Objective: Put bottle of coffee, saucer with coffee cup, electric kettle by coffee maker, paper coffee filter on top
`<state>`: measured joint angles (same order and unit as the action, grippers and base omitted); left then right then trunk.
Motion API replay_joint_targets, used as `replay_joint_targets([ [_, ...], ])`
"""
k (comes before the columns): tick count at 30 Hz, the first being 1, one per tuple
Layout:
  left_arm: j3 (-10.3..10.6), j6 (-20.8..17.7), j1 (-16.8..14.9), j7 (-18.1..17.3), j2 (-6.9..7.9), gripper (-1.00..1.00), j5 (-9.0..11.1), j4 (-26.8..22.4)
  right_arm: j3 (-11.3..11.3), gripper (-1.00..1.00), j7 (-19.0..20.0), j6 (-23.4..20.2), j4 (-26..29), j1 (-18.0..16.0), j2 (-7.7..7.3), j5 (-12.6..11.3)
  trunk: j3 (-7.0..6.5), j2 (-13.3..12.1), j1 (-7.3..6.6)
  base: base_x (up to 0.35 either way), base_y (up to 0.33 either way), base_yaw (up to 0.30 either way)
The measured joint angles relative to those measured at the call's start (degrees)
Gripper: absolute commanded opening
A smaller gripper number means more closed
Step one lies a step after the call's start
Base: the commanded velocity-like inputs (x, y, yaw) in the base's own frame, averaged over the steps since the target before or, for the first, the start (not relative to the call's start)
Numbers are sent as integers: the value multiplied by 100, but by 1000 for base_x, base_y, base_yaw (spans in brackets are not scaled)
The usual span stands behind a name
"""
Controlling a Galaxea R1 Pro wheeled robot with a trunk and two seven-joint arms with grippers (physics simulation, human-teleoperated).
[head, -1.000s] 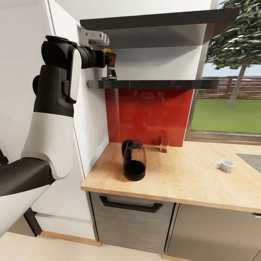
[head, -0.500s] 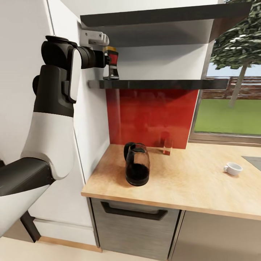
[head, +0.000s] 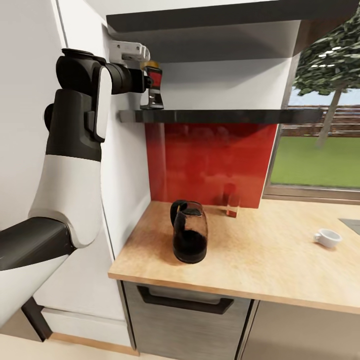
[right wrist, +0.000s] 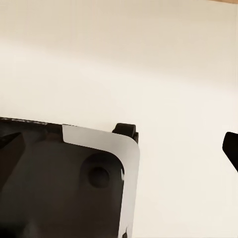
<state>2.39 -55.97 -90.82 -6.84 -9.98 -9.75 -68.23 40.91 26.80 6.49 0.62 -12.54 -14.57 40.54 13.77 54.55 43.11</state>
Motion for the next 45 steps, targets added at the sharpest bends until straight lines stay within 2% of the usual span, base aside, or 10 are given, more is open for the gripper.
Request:
replay_joint_targets([
  [39, -14, 0, 0, 0, 0, 100, 17, -65, 0, 100, -7, 0, -16, 0, 17, 1, 0, -1, 1, 118, 0, 0],
  [45, -127, 0, 0, 0, 0, 100, 18, -86, -1, 100, -7, 0, -17, 0, 18, 0, 0, 0, 0, 126, 0, 0],
])
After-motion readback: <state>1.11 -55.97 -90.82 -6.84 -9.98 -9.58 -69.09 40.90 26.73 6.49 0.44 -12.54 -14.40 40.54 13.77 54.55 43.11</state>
